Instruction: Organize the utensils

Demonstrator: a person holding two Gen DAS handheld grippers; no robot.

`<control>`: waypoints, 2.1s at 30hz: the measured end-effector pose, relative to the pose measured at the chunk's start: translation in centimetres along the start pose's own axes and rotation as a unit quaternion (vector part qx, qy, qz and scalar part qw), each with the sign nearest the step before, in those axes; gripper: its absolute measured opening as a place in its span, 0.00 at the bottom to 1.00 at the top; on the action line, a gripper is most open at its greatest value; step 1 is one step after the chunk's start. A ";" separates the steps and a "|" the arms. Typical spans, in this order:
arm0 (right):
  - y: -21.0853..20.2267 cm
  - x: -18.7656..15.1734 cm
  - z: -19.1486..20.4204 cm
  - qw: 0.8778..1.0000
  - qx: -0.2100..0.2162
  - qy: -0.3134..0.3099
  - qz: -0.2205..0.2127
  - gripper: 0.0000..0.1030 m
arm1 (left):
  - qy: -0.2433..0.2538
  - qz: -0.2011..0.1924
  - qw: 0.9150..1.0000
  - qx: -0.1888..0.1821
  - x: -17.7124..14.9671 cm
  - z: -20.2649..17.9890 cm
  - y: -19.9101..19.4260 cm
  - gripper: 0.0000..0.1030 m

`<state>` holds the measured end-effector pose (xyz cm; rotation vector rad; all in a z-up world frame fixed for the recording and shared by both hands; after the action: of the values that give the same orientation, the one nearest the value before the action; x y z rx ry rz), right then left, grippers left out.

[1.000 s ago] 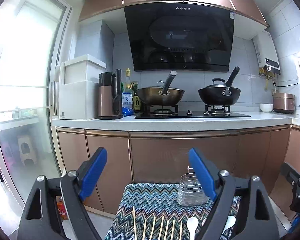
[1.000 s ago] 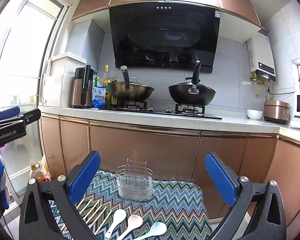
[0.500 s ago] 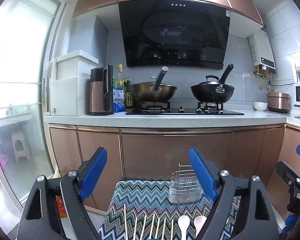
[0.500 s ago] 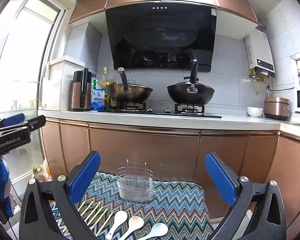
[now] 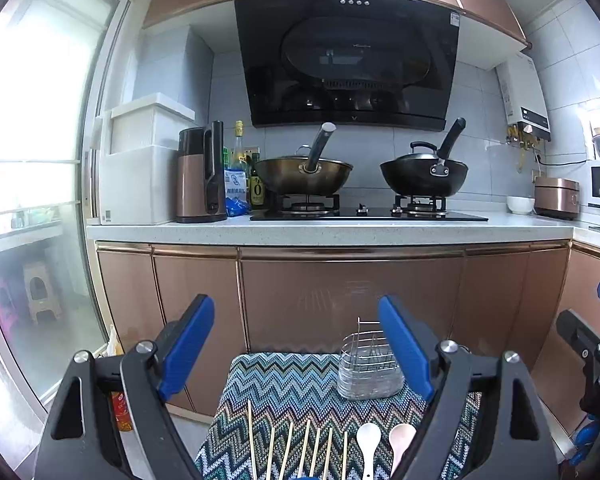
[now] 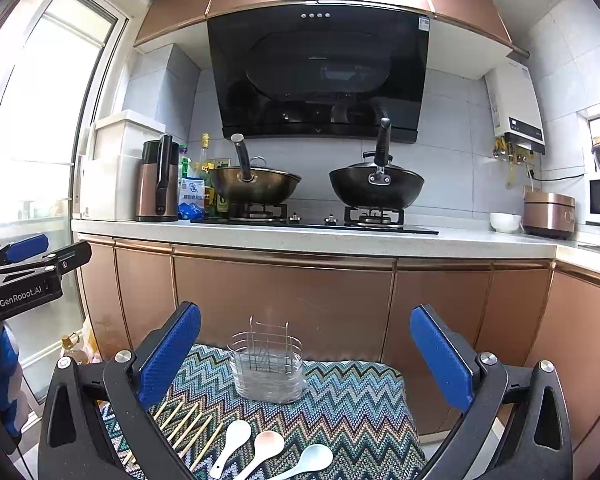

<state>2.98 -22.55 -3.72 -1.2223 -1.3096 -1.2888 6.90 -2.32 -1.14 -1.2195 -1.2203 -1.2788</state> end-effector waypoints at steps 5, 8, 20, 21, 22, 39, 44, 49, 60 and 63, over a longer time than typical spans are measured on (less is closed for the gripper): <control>-0.3 0.1 0.2 1.000 -0.011 -0.012 0.001 1.00 | -0.002 -0.001 1.000 0.003 -0.2 0.4 -0.3 0.81; -0.2 0.2 0.4 1.000 -0.014 -0.018 0.004 1.00 | 0.000 0.000 1.000 0.005 -0.3 0.5 -0.5 0.81; 0.7 -0.8 1.4 0.999 -0.011 -0.036 0.018 1.00 | -0.022 -0.001 1.000 0.004 -1.1 1.4 0.0 0.81; 0.9 -1.0 1.4 0.999 -0.011 -0.037 0.021 1.00 | -0.025 0.000 1.000 0.003 -1.3 1.5 0.1 0.81; 1.1 -1.1 1.4 0.999 -0.011 -0.038 0.022 1.00 | -0.028 0.002 1.000 0.003 -1.4 1.5 0.3 0.81; 9.2 -10.9 -0.5 0.981 0.079 0.033 0.173 1.00 | -0.136 0.112 0.984 0.022 -7.5 8.0 8.3 0.81; 11.7 -15.9 -0.2 0.962 0.115 0.053 0.243 1.00 | -0.170 0.183 0.968 -0.009 -12.0 8.6 11.4 0.81; 13.2 -20.0 1.0 0.939 0.164 0.049 0.298 0.97 | -0.172 0.261 0.949 -0.041 -17.3 7.7 14.1 0.81; 17.2 -26.7 2.0 0.881 0.237 0.082 0.401 0.69 | -0.163 0.434 0.882 -0.080 -27.5 6.1 18.8 0.81; 18.0 -28.0 2.2 0.869 0.245 0.089 0.422 0.64 | -0.165 0.473 0.862 -0.079 -29.6 6.3 19.6 0.81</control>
<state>23.85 -22.49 -29.75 -1.0732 -0.7331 -0.3824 28.10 3.10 -29.76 -1.8831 -0.5512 -0.4346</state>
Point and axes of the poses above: each gripper's, at about its wrist camera, not at the fingertips, and y roughly the way its jaws point, z to its left, x to its top, the point moved 5 cm from there along y, roughly the way its jaws point, and after that the axes turned 12 degrees about -z, right-handed, at the moved point
